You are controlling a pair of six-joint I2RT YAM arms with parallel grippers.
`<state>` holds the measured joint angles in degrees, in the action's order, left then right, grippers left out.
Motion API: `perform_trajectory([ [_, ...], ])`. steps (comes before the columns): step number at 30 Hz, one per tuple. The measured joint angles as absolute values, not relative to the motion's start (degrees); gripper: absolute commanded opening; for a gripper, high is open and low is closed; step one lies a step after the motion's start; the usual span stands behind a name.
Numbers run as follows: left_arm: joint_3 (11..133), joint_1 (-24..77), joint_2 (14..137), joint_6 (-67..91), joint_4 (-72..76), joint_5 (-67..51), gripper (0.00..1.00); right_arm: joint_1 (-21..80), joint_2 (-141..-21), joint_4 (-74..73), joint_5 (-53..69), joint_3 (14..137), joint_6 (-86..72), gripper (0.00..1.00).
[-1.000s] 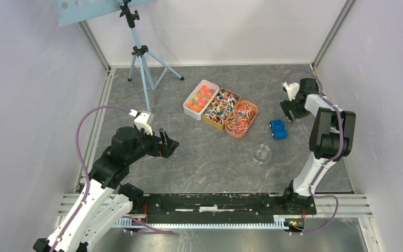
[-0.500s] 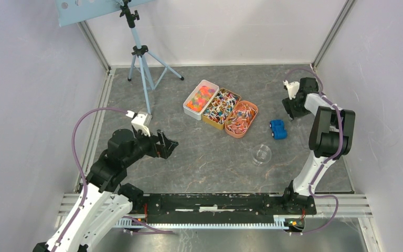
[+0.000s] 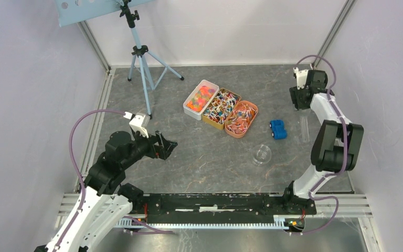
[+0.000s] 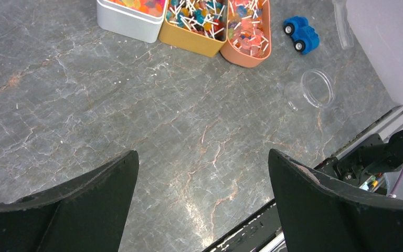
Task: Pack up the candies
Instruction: Pick up the spatula from the center of the board.
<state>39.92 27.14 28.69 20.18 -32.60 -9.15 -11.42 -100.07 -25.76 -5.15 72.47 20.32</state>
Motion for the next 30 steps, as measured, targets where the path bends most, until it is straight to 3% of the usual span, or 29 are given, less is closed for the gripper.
perform_trajectory([
  [7,40.0,27.1,28.3,20.2,-32.6,-9.6,1.00,-9.7,-87.4,-23.0,0.5,69.6,15.7,0.57],
  [20,45.1,27.1,33.5,21.9,-28.0,-17.3,0.99,4.9,-65.3,-9.9,16.8,54.6,0.9,0.59],
  [30,45.4,27.1,36.6,26.1,-20.4,-23.1,1.00,9.6,-53.3,37.6,30.1,22.7,-39.6,0.62],
])
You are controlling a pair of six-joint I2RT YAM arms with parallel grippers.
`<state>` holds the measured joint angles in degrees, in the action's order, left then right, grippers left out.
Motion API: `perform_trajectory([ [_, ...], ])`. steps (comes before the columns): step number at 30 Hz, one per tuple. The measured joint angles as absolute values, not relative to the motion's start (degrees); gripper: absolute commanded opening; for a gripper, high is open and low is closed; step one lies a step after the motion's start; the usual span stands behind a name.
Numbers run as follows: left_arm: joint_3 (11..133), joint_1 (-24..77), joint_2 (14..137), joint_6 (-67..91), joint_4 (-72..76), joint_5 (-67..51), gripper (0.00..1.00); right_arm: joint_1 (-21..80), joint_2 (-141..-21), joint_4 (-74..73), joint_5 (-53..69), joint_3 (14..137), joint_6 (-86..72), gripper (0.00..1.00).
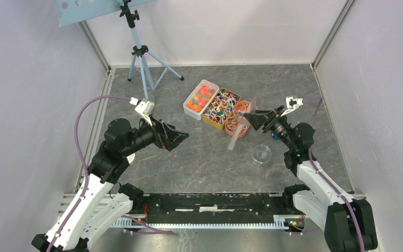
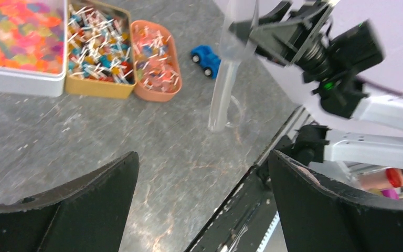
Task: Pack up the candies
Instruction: Pick up the spatula from the center of the board, then adjust the spatula.
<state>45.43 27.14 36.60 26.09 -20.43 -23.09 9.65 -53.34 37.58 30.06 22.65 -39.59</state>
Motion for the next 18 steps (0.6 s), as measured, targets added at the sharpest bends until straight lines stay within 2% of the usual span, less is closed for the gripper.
perform_trajectory([
  [4,45.4,27.1,40.1,29.9,-14.1,-28.1,0.98,12.9,-53.4,54.7,29.6,15.2,-52.9,0.62],
  [10,45.4,27.2,48.3,38.7,-1.8,-34.5,0.95,18.5,-56.4,74.5,27.8,12.2,-64.2,0.62],
  [18,45.6,34.5,56.2,43.7,5.9,-34.5,0.93,25.0,-64.7,84.1,22.2,10.6,-72.2,0.61],
])
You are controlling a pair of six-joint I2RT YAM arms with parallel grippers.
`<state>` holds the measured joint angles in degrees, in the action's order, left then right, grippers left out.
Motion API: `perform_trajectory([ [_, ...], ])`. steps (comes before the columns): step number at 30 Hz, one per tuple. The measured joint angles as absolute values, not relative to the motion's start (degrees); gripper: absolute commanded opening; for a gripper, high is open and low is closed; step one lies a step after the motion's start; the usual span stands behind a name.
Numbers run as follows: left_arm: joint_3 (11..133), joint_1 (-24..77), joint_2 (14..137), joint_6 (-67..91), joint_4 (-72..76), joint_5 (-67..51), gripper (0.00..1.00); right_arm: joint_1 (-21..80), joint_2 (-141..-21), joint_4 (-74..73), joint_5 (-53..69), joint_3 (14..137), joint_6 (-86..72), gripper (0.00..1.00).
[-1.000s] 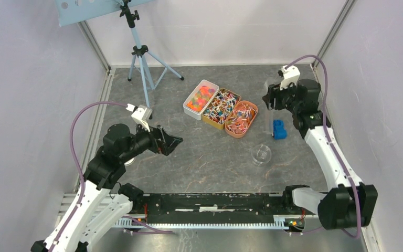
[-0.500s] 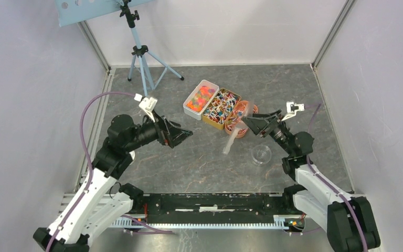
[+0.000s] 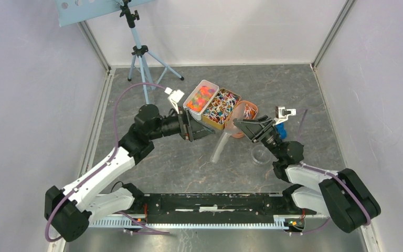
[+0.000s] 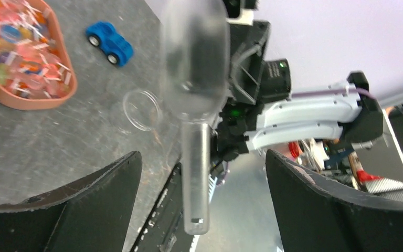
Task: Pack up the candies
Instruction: Adjust the spatula.
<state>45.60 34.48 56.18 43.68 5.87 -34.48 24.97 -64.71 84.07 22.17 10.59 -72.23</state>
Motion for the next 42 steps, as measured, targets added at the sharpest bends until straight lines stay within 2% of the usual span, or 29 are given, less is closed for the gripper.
perform_trajectory([
  [5,46.0,39.2,58.6,43.9,6.8,-33.1,0.91,26.7,-69.4,84.7,17.7,9.9,-75.7,0.61],
  [20,43.4,41.9,61.4,44.7,9.0,-28.6,0.86,28.5,-72.5,84.8,11.2,9.8,-75.8,0.63],
  [28,41.3,42.9,63.8,47.6,11.4,-28.5,0.81,29.3,-72.9,84.9,10.3,10.4,-75.4,0.64],
  [31,40.4,42.9,64.3,48.5,11.7,-28.5,0.70,29.6,-72.9,84.9,10.2,10.4,-75.1,0.64],
  [35,39.9,42.9,64.5,49.3,12.8,-28.6,0.43,29.7,-72.9,84.9,10.2,10.4,-74.9,0.66],
  [42,38.9,42.9,64.5,50.3,14.6,-28.6,0.03,30.0,-72.9,84.9,10.3,10.5,-74.9,0.81],
])
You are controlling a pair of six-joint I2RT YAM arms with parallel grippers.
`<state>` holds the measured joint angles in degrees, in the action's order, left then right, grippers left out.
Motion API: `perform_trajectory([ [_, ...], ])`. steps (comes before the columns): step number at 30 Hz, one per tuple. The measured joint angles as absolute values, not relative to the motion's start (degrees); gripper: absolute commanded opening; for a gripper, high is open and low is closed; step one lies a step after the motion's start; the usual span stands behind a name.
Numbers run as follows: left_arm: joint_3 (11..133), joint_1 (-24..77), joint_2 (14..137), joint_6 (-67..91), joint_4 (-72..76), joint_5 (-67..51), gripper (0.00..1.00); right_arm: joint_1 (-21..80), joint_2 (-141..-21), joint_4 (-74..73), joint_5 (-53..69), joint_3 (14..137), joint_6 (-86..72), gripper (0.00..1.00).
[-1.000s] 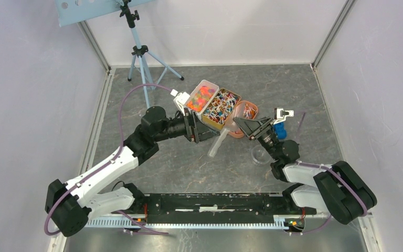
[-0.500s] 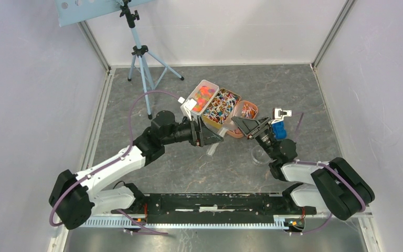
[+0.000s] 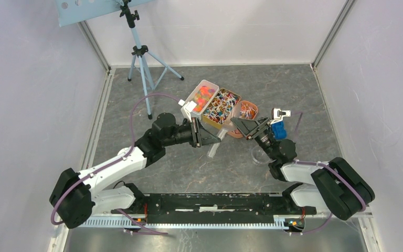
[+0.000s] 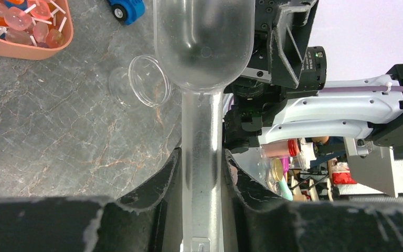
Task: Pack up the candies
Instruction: Adjust the spatula.
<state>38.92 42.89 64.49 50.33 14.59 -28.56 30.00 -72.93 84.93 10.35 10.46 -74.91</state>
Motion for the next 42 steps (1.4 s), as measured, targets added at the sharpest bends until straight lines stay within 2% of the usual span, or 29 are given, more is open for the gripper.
perform_trajectory([
  [3,38.9,42.9,64.4,50.2,14.2,-28.4,0.02,30.0,-72.9,84.9,10.5,10.5,-75.1,0.98],
  [7,39.4,42.9,62.4,46.6,8.3,-26.3,0.02,30.0,-73.0,84.9,10.6,10.2,-75.5,0.98],
  [11,44.8,42.9,60.0,38.5,-5.4,-21.5,0.02,29.4,-71.1,84.5,12.0,10.0,-76.4,0.97],
  [14,50.3,42.9,58.3,32.0,-14.7,-17.5,0.02,29.1,-64.1,74.6,13.5,13.1,-72.2,0.97],
  [16,53.8,42.9,57.3,27.7,-20.3,-15.0,0.02,29.1,-59.7,63.0,13.3,18.3,-67.5,0.95],
  [19,56.9,42.9,56.6,22.8,-26.7,-12.0,0.02,29.1,-57.0,44.5,12.3,29.1,-58.7,0.84],
  [23,58.2,43.6,56.8,18.2,-33.5,-8.6,0.02,29.1,-59.0,26.3,12.1,40.5,-48.9,0.69],
  [26,58.2,44.9,56.8,15.5,-37.6,-5.4,0.02,29.1,-62.5,16.5,12.6,45.4,-44.2,0.65],
  [32,58.2,46.3,55.6,11.2,-41.1,-0.9,0.02,29.1,-69.5,1.9,13.5,51.5,-37.8,0.62],
  [42,58.2,46.5,54.6,6.4,-44.9,-1.2,0.02,29.2,-76.1,0.8,24.4,52.9,-36.7,0.66],
])
